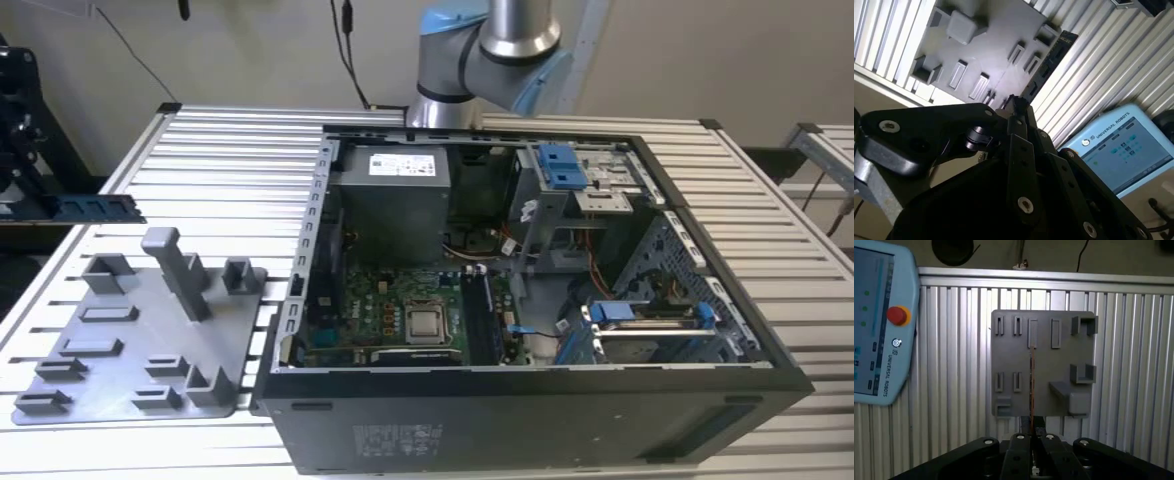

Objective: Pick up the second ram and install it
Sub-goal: 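Pick up the second ram and move it above second insertion slot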

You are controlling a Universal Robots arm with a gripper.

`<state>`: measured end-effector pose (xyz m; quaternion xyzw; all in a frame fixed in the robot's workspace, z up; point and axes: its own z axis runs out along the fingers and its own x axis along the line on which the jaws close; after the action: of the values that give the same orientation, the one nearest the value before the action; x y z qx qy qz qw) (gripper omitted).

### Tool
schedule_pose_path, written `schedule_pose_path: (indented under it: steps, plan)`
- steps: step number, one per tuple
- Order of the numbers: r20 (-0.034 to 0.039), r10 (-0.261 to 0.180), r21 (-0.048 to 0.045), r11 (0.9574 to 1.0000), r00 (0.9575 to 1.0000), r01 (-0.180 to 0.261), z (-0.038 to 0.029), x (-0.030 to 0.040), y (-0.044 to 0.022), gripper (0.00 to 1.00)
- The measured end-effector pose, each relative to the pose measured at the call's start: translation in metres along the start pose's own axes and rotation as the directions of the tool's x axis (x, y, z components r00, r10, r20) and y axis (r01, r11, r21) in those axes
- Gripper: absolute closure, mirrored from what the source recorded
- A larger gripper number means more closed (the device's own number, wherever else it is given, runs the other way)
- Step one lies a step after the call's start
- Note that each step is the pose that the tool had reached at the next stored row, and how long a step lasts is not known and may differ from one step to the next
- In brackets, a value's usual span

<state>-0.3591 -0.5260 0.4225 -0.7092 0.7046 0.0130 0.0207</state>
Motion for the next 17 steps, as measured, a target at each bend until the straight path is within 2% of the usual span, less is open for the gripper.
schedule_pose_path:
  steps: [7,17]
  plan:
    - [-0.0001,0.0,-0.0001,1.0,1.0,0.0,0.0,0.0001,-0.0122,0.86]
    - [-0.0001,0.0,-0.0001,1.0,1.0,0.0,0.0002,0.0001,-0.0238,0.86]
